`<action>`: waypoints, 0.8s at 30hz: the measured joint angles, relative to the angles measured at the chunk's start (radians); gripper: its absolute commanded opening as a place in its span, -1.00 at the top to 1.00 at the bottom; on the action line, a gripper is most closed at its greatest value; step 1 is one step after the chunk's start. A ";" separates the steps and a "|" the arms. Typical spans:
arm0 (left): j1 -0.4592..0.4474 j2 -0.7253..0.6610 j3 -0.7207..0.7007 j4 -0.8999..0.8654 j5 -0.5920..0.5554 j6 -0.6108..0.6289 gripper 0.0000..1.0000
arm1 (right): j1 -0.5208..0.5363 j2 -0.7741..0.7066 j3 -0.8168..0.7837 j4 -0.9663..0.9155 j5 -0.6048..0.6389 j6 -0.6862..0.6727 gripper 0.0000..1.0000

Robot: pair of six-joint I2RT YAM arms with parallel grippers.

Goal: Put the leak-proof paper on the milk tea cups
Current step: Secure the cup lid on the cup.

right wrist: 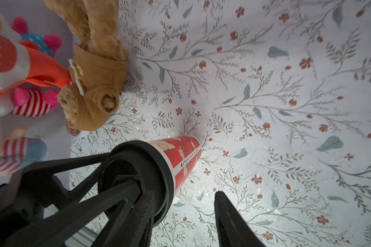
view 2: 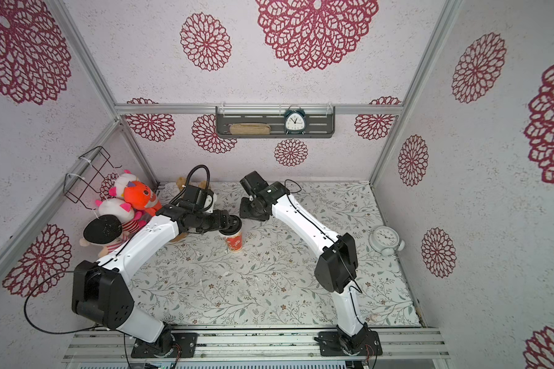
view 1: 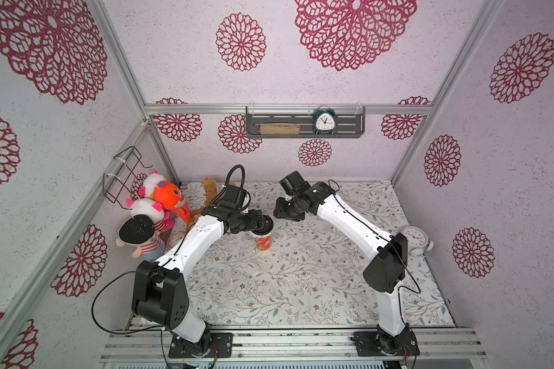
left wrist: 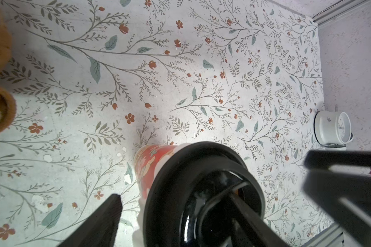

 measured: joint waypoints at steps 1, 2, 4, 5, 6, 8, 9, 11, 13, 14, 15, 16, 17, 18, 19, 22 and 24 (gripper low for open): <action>0.000 0.004 0.008 -0.009 -0.001 0.001 -0.63 | -0.006 -0.011 -0.002 -0.001 0.005 -0.005 -0.01; 0.000 0.008 0.018 -0.021 -0.003 0.002 -0.64 | -0.012 -0.025 -0.008 0.000 0.009 -0.006 -0.02; 0.000 0.016 0.037 -0.045 -0.008 0.003 -0.69 | -0.021 -0.060 -0.039 0.006 0.012 -0.013 -0.02; 0.000 0.021 0.049 -0.061 -0.010 0.006 -0.71 | -0.024 -0.079 -0.060 0.010 0.013 -0.013 -0.02; 0.000 0.026 0.061 -0.077 -0.011 0.008 -0.72 | -0.026 -0.095 -0.080 0.013 0.013 -0.013 -0.02; 0.000 0.036 0.085 -0.111 -0.016 0.013 -0.77 | -0.027 -0.120 -0.114 0.018 0.013 -0.013 -0.02; -0.001 0.042 0.099 -0.132 -0.019 0.016 -0.80 | -0.027 -0.128 -0.128 0.020 0.013 -0.013 -0.02; -0.001 0.050 0.121 -0.163 -0.024 0.020 -0.91 | -0.027 -0.133 -0.147 0.025 0.013 -0.013 -0.02; -0.002 0.057 0.140 -0.195 -0.034 0.024 -0.97 | -0.027 -0.133 -0.164 0.033 0.013 -0.013 -0.02; -0.002 0.061 0.151 -0.210 -0.038 0.027 -0.99 | -0.027 -0.133 -0.172 0.035 0.013 -0.013 -0.02; -0.002 0.064 0.161 -0.223 -0.042 0.029 -0.98 | -0.027 -0.133 -0.180 0.038 0.013 -0.013 -0.02; -0.002 0.068 0.171 -0.236 -0.043 0.030 -0.95 | -0.027 -0.133 -0.183 0.038 0.012 -0.013 -0.02; -0.003 0.070 0.182 -0.251 -0.046 0.032 -0.95 | -0.027 -0.133 -0.185 0.041 0.012 -0.013 -0.02; -0.003 0.074 0.193 -0.264 -0.052 0.035 -0.95 | -0.027 -0.133 -0.187 0.045 0.012 -0.013 -0.02; -0.004 0.078 0.204 -0.277 -0.058 0.037 -0.95 | -0.027 -0.133 -0.188 0.048 0.012 -0.013 -0.02; -0.005 0.100 0.248 -0.320 -0.073 0.046 -0.95 | -0.027 -0.134 -0.196 0.063 0.011 -0.012 -0.02; -0.005 0.122 0.287 -0.348 -0.088 0.055 -0.95 | -0.027 -0.134 -0.206 0.070 0.010 -0.012 -0.02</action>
